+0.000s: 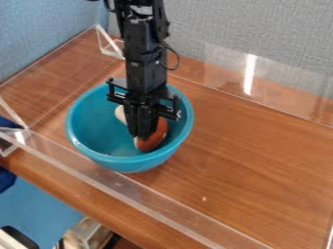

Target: Remove the mushroom from inside the blue bowl and put it on the table

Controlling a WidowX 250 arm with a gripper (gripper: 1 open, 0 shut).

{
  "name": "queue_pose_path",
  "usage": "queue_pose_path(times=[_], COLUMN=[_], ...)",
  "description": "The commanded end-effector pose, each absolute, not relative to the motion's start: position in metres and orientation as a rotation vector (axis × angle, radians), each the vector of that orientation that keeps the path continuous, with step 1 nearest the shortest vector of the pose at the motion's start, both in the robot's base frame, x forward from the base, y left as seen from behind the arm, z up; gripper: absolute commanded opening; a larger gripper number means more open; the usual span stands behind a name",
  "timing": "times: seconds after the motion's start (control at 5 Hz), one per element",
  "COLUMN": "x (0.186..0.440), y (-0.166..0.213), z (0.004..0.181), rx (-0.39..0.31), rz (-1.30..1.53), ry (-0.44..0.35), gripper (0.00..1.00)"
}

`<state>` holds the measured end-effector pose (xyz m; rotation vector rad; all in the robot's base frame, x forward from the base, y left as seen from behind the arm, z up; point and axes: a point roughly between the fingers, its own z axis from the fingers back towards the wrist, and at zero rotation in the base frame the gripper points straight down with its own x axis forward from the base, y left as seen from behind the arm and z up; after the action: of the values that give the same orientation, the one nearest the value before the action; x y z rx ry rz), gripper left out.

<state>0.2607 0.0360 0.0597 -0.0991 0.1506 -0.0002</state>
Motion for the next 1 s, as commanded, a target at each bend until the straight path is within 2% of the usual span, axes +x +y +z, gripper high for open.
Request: queue_pose_path(times=[0.0,0.2,0.6,0.8], x=[0.267,0.268,0.265,0.257], y=[0.034,0.028,0.005,-0.018], z=[0.086,0.110,0.169,0.167], rx=[-0.084,-0.083,-0.119,-0.128], rz=[-0.016,-0.033,-0.071,-0.125], ry=[0.072,0.035,-0.044,-0.028], gripper=[0.00,0.00,0.00,0.00])
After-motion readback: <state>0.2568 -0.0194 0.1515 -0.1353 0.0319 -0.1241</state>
